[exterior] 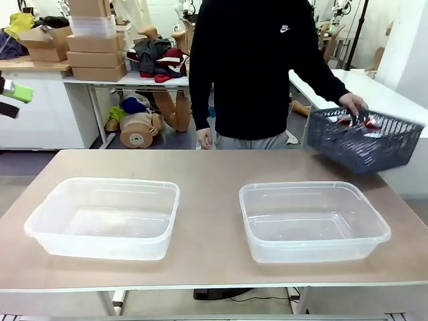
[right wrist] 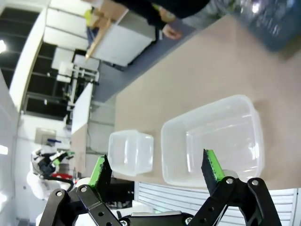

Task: Sort the waste into each basket.
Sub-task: Pick up the Organizing box on the left side of the table and lift it.

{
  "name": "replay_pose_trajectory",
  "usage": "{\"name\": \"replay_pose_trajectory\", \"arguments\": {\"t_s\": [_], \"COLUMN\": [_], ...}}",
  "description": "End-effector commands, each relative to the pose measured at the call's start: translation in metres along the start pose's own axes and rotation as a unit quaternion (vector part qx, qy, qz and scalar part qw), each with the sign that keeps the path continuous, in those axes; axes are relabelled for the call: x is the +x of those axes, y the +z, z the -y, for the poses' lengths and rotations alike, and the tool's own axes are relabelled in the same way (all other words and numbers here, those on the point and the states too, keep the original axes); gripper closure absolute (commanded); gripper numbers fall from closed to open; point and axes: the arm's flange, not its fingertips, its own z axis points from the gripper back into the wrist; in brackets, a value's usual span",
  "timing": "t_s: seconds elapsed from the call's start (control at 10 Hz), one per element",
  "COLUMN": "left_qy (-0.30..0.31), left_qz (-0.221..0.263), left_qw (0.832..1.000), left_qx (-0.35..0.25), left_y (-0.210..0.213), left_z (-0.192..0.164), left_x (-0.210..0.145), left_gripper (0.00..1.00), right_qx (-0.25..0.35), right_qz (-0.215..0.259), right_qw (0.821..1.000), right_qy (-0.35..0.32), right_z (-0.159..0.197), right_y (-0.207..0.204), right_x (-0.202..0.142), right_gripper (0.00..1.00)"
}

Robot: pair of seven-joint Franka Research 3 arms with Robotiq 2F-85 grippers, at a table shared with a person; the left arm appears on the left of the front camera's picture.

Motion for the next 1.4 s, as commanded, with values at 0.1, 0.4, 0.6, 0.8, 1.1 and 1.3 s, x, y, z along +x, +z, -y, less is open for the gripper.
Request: {"name": "replay_pose_trajectory", "arguments": {"t_s": [0.1, 0.4, 0.6, 0.8, 1.1, 1.3], "left_qy": [-0.012, -0.012, -0.036, -0.055, -0.005, -0.007], "left_qz": [0.002, 0.002, -0.063, -0.152, -0.202, -0.206], "left_qw": [1.0, 1.0, 0.996, 0.956, 0.921, 0.947], "left_qx": [-0.01, -0.01, 0.057, 0.247, 0.333, 0.248], "left_y": [0.002, 0.002, -0.001, 0.021, -0.017, -0.05], "left_z": [-0.003, -0.003, -0.004, -0.019, -0.064, -0.079], "left_x": [0.001, 0.001, -0.001, -0.011, -0.049, -0.057], "left_gripper": [0.0, 0.0, 0.0, 0.0, 0.0, 0.0], "right_qx": [0.014, 0.014, -0.01, -0.063, -0.155, -0.174], "right_qz": [-0.002, -0.002, -0.038, -0.132, -0.258, -0.274], "right_qw": [1.0, 1.0, 0.999, 0.988, 0.941, 0.925], "right_qy": [0.011, 0.011, 0.024, 0.049, 0.152, 0.199], "right_z": [0.001, 0.001, -0.026, -0.118, -0.207, -0.206], "right_y": [0.001, 0.001, -0.028, -0.134, -0.295, -0.333], "right_x": [0.006, 0.006, 0.006, -0.004, -0.076, -0.121], "right_gripper": [0.0, 0.0, 0.0, 0.0, 0.0, 0.0]}}
